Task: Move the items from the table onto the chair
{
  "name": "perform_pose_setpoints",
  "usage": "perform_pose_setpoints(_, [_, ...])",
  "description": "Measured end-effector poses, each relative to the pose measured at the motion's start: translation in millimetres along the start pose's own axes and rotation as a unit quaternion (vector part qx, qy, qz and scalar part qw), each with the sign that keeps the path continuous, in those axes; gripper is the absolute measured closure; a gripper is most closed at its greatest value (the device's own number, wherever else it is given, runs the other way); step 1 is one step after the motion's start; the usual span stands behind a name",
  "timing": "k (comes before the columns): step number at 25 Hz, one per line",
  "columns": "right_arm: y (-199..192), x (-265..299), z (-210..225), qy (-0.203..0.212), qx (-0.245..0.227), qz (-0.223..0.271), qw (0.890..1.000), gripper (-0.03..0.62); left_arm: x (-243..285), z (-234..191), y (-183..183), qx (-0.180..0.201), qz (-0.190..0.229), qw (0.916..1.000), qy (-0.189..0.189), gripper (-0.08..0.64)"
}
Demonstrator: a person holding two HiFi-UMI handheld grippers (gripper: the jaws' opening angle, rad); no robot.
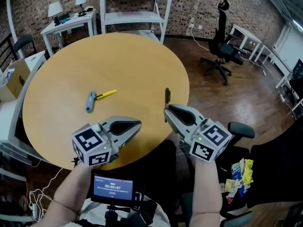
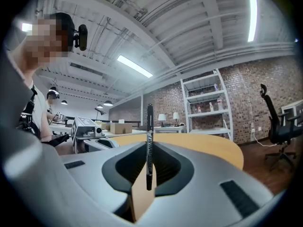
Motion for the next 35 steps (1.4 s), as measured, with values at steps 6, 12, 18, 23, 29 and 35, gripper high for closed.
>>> perform_pose_setpoints(6, [-5.2, -68.6, 20.0, -0.044, 0.009, 0.019, 0.999, 0.545, 68.9, 46.5, -1.0, 0.029, -0.021, 0.9975, -0.061, 0.554])
perform_pose_setpoints(12, [-10.3, -128.3, 36.8, -0.097, 0.015, 0.031, 0.995, 0.545, 118.2, 83.8, -2.0, 0.033, -0.030, 0.9920, -0.118, 0.554])
perform_pose_setpoints(18, [-16.8, -177.7, 43.6, -0.139, 0.018, 0.032, 0.990, 0.545, 153.8, 116.9, -6.0, 0.029, -0.044, 0.9844, -0.168, 0.554])
perform_pose_setpoints(23, [-21.1, -210.4, 48.5, -0.166, 0.020, 0.031, 0.985, 0.545, 180.3, 138.7, -1.9, 0.023, -0.043, 0.9790, -0.198, 0.554])
perform_pose_setpoints(29, [-30.7, -256.0, 48.7, -0.214, 0.022, 0.026, 0.976, 0.545, 209.2, 172.8, -6.8, 0.011, -0.064, 0.9683, -0.241, 0.554])
perform_pose_setpoints(35, [-69.2, -296.4, 55.4, -0.258, 0.042, 0.036, 0.965, 0.543, 247.3, 190.1, -42.6, -0.006, -0.088, 0.9614, -0.261, 0.554])
Point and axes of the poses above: the fingertips, and each gripper's own axes: x forward along the fingers, z to its right, y out of its top, the point moved 4 cm from there along -x, backward along the fingers, and after that the axes turned 1 degree about -y, right-handed, at the moved point
